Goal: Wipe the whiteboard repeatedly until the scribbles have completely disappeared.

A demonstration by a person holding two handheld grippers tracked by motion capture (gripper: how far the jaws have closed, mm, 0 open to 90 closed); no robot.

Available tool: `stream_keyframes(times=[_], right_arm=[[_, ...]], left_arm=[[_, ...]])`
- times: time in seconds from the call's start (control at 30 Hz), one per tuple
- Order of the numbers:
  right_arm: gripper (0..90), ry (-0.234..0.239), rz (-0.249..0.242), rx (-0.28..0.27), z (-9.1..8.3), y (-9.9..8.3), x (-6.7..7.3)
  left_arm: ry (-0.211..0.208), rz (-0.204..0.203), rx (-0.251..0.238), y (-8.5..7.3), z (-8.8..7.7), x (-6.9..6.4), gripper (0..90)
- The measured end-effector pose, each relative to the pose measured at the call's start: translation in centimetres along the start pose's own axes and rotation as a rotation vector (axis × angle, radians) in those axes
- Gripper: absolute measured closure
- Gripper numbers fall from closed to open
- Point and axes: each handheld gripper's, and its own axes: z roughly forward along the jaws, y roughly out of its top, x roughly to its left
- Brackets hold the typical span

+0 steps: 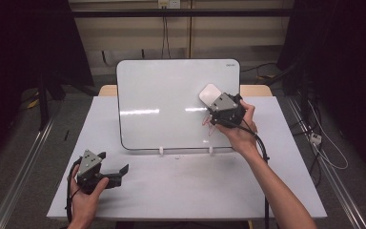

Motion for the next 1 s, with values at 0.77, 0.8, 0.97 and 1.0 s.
stream_keyframes(times=[0.77, 0.8, 0.97, 1.0], right_arm=[[31.6, 0.029, -0.052, -0.004, -1.2, -2.8, 3.5], [31.6, 0.029, -0.052, -0.001, -1.3, -3.0, 3.8], [31.6, 0.029, -0.048, 0.001, -1.4, -3.3, 4.1], [31.6, 0.031, -0.054, 0.005, -1.4, -3.2, 4.0]], left_arm=[[0.0, 0.006, 0.005, 0.0, 0.0, -0.1, 5.3], [0.0, 0.007, 0.005, 0.0, 0.0, -0.1, 5.4], [0.0, 0.004, 0.004, 0.0, 0.0, -0.1, 5.4], [0.0, 0.005, 0.004, 0.0, 0.0, -0.1, 5.4]])
